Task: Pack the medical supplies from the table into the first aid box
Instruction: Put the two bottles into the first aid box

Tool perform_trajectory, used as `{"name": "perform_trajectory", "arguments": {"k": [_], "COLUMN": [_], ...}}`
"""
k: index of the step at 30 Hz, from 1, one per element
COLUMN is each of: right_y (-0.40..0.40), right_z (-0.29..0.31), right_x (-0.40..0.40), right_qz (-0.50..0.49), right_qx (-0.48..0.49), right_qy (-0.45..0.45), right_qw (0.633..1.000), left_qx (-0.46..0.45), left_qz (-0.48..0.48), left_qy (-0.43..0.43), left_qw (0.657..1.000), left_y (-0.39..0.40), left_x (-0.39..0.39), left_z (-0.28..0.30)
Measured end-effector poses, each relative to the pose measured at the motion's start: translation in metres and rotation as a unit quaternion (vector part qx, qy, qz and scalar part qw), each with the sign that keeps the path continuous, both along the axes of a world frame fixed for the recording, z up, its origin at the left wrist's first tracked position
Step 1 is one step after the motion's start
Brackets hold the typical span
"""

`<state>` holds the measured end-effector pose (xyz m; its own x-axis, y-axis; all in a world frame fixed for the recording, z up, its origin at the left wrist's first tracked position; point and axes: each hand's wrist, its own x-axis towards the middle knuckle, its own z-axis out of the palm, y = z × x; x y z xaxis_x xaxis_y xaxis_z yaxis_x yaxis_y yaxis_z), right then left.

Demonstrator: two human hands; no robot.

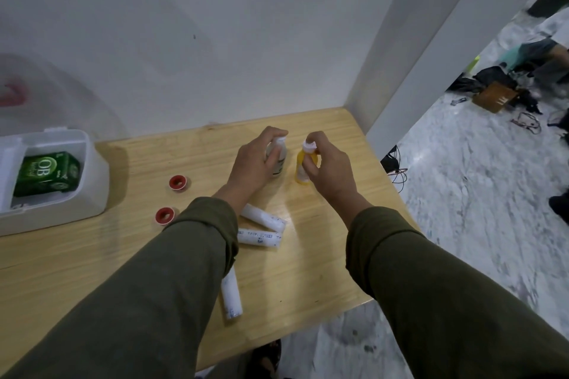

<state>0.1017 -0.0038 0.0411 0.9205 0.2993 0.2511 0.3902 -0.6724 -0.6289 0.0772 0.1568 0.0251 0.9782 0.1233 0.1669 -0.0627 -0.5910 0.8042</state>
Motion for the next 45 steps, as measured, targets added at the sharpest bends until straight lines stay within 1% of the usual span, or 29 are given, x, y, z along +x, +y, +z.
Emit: {"name": "perform_trajectory", "arguments": {"k": [7, 12, 19, 22, 28, 32, 36, 41, 45], "right_y": [0.016, 0.052, 0.132, 0.172, 0.255, 0.301, 0.327, 0.341, 0.345], "right_z": [0.007, 0.032, 0.073, 0.087, 0.108, 0.112, 0.107, 0.094, 0.083], "right_x": [-0.003, -0.008, -0.031, -0.045, -0.075, -0.093, -0.106, -0.117, -0.119], "right_qz": [0.003, 0.006, 0.013, 0.018, 0.022, 0.048, 0.059, 0.063, 0.062], "right_qx": [-0.002, -0.004, 0.015, 0.014, 0.066, 0.082, 0.085, 0.076, 0.058], "right_qy": [0.009, -0.002, -0.056, -0.056, -0.047, -0.028, -0.002, 0.027, 0.030], "right_qw": [1.000, 1.000, 0.998, 0.998, 0.996, 0.995, 0.995, 0.995, 0.996], "left_qx": [-0.025, -0.020, -0.003, -0.001, -0.015, -0.035, -0.039, -0.052, -0.070], "left_qz": [0.027, 0.040, 0.046, 0.058, 0.089, 0.117, 0.128, 0.113, 0.097], "left_qy": [0.006, -0.021, -0.062, -0.077, -0.098, -0.078, -0.070, -0.049, -0.022], "left_qw": [0.999, 0.999, 0.997, 0.995, 0.991, 0.989, 0.989, 0.991, 0.993], "left_y": [0.022, 0.059, 0.132, 0.170, 0.245, 0.289, 0.317, 0.328, 0.329], "left_x": [-0.007, -0.018, -0.047, -0.063, -0.097, -0.117, -0.128, -0.131, -0.128], "left_z": [0.010, 0.036, 0.079, 0.095, 0.116, 0.114, 0.105, 0.090, 0.079]}}
